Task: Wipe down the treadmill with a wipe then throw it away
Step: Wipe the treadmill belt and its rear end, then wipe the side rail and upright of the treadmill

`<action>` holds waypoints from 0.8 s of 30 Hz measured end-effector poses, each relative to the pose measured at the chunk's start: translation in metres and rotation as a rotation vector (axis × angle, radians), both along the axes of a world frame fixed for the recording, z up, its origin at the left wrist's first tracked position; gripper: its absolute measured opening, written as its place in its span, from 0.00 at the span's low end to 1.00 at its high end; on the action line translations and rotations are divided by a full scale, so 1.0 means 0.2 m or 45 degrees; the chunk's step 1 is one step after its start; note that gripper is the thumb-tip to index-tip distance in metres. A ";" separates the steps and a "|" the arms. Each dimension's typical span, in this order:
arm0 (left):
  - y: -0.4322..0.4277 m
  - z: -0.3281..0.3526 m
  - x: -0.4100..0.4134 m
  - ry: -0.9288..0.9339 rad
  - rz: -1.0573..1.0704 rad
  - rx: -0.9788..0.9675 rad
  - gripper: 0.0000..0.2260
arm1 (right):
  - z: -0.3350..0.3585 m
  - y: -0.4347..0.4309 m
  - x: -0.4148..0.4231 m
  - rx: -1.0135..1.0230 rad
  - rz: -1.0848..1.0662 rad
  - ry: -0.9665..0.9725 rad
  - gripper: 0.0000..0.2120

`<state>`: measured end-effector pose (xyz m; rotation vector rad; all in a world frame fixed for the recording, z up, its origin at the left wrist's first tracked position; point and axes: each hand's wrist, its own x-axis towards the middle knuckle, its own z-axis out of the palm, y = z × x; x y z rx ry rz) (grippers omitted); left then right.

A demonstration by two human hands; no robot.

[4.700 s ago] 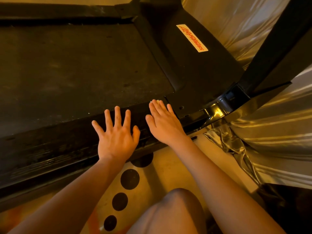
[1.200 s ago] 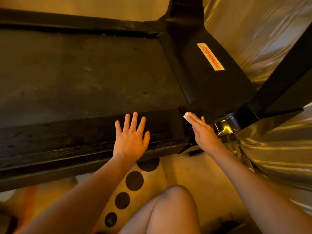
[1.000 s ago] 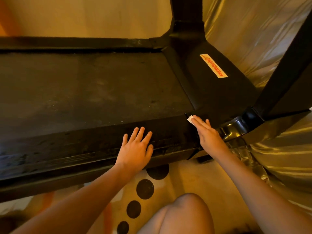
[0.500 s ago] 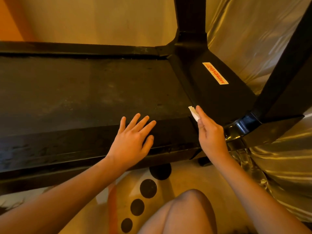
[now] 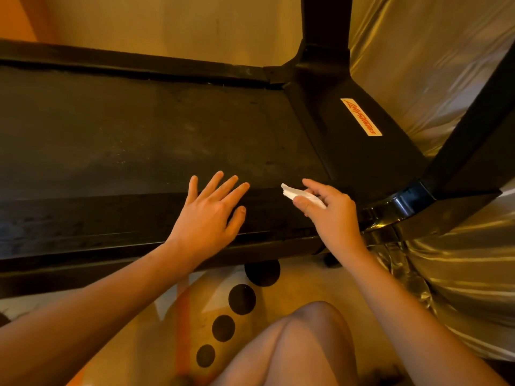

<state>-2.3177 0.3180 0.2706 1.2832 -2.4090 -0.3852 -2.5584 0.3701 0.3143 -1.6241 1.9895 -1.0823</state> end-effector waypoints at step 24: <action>-0.03 0.19 0.10 0.172 -0.007 -0.355 0.25 | 0.40 -0.03 0.24 -0.459 -0.002 0.216 0.18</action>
